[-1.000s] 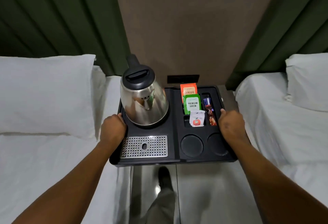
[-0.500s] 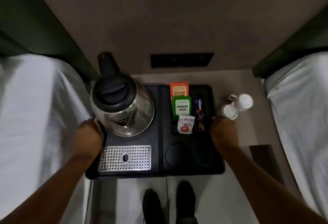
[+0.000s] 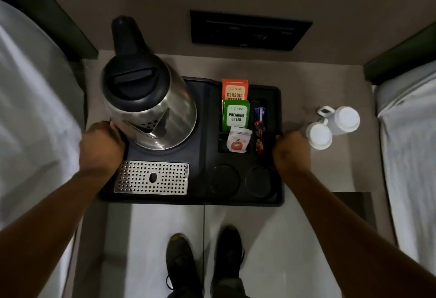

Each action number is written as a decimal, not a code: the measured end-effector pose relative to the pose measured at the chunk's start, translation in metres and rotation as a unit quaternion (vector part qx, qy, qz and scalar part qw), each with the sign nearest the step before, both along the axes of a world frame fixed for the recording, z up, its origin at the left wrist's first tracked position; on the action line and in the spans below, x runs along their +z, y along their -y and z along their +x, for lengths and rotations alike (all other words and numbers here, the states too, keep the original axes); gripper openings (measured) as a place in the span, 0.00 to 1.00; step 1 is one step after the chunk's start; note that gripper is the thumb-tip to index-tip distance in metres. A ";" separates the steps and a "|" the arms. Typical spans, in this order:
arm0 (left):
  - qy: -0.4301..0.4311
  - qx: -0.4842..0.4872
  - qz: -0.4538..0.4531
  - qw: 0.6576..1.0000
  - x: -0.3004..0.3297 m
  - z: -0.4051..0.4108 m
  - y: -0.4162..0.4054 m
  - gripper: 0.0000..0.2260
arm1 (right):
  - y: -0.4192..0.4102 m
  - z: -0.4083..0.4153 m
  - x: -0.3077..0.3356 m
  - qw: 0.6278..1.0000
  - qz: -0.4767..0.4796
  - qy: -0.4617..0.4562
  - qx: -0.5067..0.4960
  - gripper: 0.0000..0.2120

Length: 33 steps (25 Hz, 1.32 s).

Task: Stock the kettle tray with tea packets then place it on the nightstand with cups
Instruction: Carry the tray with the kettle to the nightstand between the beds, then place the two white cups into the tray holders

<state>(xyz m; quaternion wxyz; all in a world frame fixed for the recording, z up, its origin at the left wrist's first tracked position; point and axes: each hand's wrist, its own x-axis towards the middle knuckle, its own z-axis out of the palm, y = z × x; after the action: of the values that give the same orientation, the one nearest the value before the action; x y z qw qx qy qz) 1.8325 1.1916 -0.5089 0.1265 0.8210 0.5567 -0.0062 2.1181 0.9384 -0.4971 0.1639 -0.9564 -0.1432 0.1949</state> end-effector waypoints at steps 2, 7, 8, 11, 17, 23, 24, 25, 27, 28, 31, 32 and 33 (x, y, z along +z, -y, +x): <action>-0.014 -0.013 0.006 1.000 -0.002 0.008 -0.001 0.11 | -0.002 0.007 -0.002 1.000 -0.001 -0.005 -0.013 0.09; 0.046 0.122 0.008 0.991 0.003 0.002 0.019 0.20 | 0.004 0.011 0.026 0.999 0.024 0.007 0.032 0.09; 0.055 0.161 0.027 0.985 0.010 0.000 0.045 0.26 | 0.014 0.017 0.037 0.997 0.043 0.038 0.046 0.08; 0.126 0.005 -0.025 0.992 0.036 0.047 0.179 0.31 | 0.052 0.068 0.062 0.986 0.062 0.147 0.041 0.20; 0.118 -0.285 -0.103 0.946 0.019 0.271 0.269 0.45 | 0.070 0.169 0.019 0.961 -0.193 0.014 0.197 0.50; 0.111 -0.363 -0.120 0.917 0.001 0.301 0.262 0.35 | 0.092 0.167 0.003 0.986 -0.025 0.020 0.164 0.37; 0.149 -0.356 -0.125 0.914 0.006 0.285 0.259 0.35 | 0.095 0.153 0.009 0.990 0.008 0.037 0.132 0.36; 0.194 -0.334 -0.137 0.912 0.013 0.263 0.257 0.36 | 0.099 0.132 0.015 0.992 0.051 0.051 0.101 0.37; 0.268 -0.255 -0.150 0.917 0.025 0.203 0.250 0.37 | 0.101 0.071 0.029 0.989 0.121 0.048 0.068 0.37; 0.273 -0.216 -0.145 0.926 0.027 0.170 0.244 0.37 | 0.099 0.036 0.033 0.989 0.129 0.030 0.072 0.37; 0.200 -0.133 -0.152 0.959 0.023 0.100 0.222 0.39 | 0.082 -0.050 0.030 0.987 0.086 -0.009 0.132 0.38; 0.175 -0.124 -0.156 0.964 0.021 0.091 0.216 0.39 | 0.075 -0.063 0.025 0.986 0.069 -0.011 0.148 0.38; 0.160 -0.128 -0.159 0.966 0.019 0.087 0.212 0.40 | 0.068 -0.070 0.022 0.986 0.051 -0.012 0.156 0.38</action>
<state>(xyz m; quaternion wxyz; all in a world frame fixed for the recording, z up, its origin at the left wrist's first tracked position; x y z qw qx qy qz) 1.9196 0.9796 -0.4894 0.3404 0.8450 0.4119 0.0205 2.0477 0.8705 -0.4755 0.1821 -0.9102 -0.2984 0.2223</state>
